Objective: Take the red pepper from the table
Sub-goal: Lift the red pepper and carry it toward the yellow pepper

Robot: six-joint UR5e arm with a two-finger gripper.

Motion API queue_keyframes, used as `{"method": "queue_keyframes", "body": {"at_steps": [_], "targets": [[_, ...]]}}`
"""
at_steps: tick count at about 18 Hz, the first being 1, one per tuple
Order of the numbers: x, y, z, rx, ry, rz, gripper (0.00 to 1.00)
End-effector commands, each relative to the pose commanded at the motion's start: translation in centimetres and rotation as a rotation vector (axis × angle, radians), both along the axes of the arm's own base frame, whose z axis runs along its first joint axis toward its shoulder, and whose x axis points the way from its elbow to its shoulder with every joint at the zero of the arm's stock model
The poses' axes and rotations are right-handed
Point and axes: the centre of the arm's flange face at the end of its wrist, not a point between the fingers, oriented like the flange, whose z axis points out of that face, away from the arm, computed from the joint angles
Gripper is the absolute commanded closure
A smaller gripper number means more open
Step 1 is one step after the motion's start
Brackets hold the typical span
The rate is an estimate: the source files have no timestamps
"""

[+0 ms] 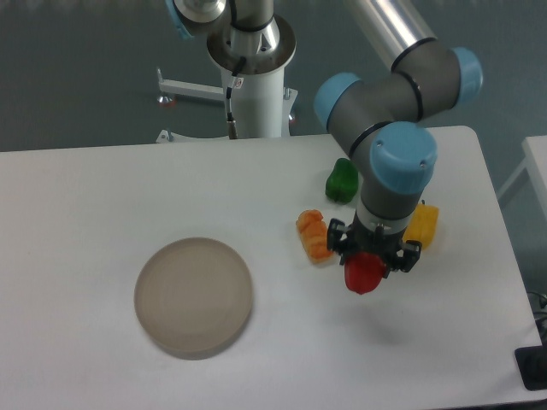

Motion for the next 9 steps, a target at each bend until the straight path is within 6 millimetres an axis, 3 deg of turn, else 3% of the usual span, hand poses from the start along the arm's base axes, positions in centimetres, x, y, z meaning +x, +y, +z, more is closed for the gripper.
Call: {"method": "queue_keyframes", "body": {"at_steps": [3,9], "targets": [[-0.9,-1.7,0.5,-0.022,-0.016,-0.217,0.77],[-2.1,-2.7,0.8,-0.015,-0.005,-0.425,0.76]]}}
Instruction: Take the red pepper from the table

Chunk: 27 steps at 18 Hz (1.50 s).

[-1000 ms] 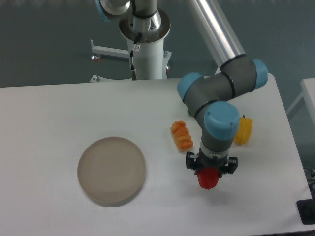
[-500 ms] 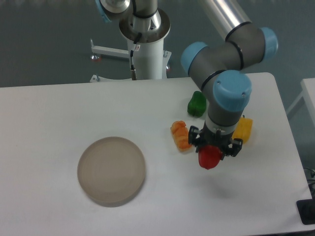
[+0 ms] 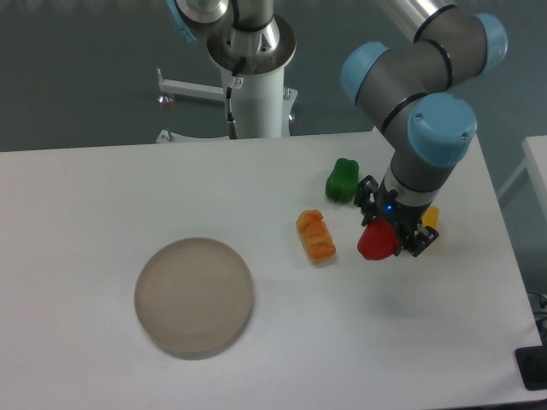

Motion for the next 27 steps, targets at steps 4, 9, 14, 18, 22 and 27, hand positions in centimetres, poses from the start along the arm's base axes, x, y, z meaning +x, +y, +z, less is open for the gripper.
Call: {"method": "queue_keyframes", "body": {"at_steps": [4,9,14,18,22,27], "targets": [[-0.25,-0.51,-0.02,-0.002,-0.002,0.001,0.76],[-0.32,-0.53,-0.19,-0.007,0.001,-0.005,0.76],[-0.29,-0.45,-0.28,-0.010,0.003,-0.006,0.76],[-0.27,-0.47,-0.16,-0.007,0.005,-0.006,0.76],[-0.28,-0.46,-0.14,-0.006,0.007,-0.006,0.76],[-0.37,-0.50,-0.02,-0.005,0.005,-0.005,0.76]]}}
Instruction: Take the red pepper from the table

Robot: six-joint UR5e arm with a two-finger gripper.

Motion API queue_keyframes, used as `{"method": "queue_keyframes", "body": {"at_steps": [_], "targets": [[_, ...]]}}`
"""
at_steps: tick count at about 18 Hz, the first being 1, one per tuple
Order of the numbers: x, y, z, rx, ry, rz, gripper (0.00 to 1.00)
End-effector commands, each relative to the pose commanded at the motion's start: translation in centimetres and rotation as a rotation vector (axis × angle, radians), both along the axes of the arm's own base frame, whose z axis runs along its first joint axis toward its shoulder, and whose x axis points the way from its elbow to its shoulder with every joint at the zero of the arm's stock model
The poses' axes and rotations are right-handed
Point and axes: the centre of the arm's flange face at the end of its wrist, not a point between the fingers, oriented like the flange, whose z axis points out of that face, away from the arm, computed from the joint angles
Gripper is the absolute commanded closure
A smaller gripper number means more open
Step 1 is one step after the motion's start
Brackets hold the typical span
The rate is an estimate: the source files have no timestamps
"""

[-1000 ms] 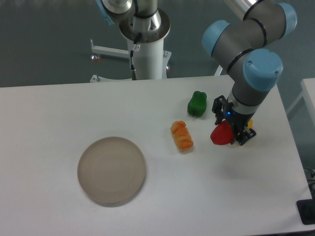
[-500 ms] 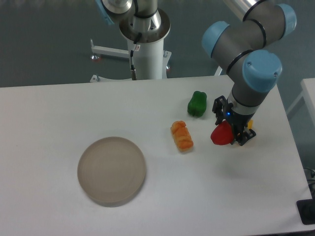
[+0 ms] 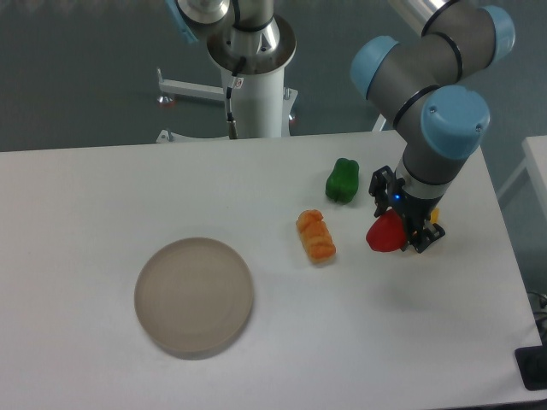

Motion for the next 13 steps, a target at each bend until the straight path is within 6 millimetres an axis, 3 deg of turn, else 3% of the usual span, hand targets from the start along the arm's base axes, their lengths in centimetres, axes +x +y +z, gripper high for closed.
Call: {"method": "queue_keyframes", "body": {"at_steps": [13], "targets": [[0.01,-0.05,-0.15,-0.004,0.000,0.000,0.74]]}}
